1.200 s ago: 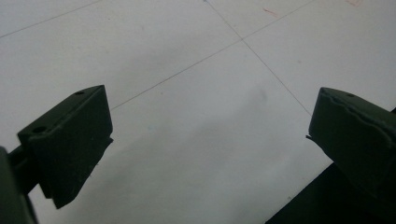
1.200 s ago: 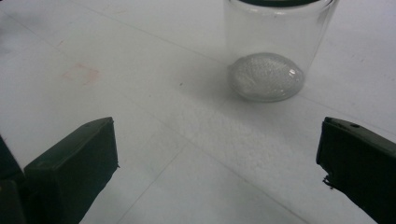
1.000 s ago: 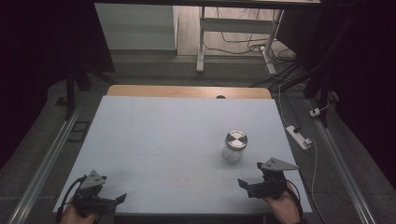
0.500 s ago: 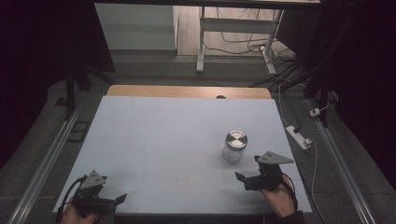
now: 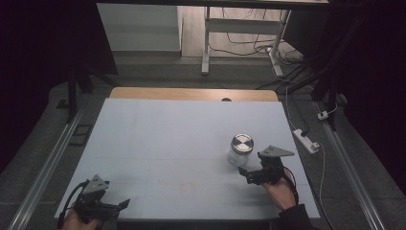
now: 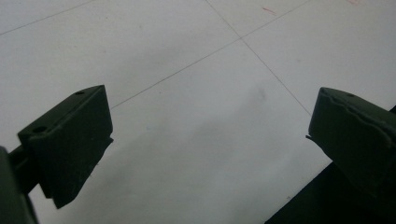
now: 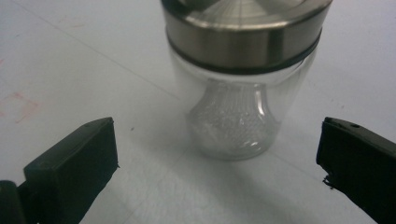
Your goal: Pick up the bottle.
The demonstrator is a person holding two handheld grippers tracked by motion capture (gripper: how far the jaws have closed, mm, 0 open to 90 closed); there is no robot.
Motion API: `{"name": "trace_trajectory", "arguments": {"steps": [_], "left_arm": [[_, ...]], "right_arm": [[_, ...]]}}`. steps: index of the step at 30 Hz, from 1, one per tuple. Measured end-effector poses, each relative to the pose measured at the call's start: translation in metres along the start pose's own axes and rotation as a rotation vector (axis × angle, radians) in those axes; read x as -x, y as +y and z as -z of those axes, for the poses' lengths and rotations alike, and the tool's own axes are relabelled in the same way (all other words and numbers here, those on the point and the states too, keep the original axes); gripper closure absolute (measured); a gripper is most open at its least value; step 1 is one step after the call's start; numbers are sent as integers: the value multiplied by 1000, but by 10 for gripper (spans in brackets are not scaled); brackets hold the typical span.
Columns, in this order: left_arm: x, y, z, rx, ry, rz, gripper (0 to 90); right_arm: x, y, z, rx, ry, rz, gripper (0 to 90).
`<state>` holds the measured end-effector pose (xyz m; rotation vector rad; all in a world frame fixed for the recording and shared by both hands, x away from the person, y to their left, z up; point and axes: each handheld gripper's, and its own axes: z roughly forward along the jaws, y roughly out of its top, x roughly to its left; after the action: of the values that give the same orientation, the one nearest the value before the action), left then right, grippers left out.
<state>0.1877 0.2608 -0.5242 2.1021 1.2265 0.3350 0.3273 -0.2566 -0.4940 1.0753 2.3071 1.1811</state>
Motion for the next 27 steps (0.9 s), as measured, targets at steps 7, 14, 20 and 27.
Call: {"name": "trace_trajectory", "arguments": {"steps": [7, 14, 20, 27], "left_arm": [[0, 0, 0, 0, -2, 0, 7], [0, 0, 0, 0, -4, 1, 7], [0, 0, 0, -2, -4, 0, 7], [0, 0, 0, -5, -5, -3, 7]], "right_arm": [[3, 9, -14, 0, -23, 27, 0], [7, 16, -27, -6, 0, 25, 0], [10, 19, -39, -14, 4, 16, 0], [11, 21, -46, -15, -1, 31, 0]]}}
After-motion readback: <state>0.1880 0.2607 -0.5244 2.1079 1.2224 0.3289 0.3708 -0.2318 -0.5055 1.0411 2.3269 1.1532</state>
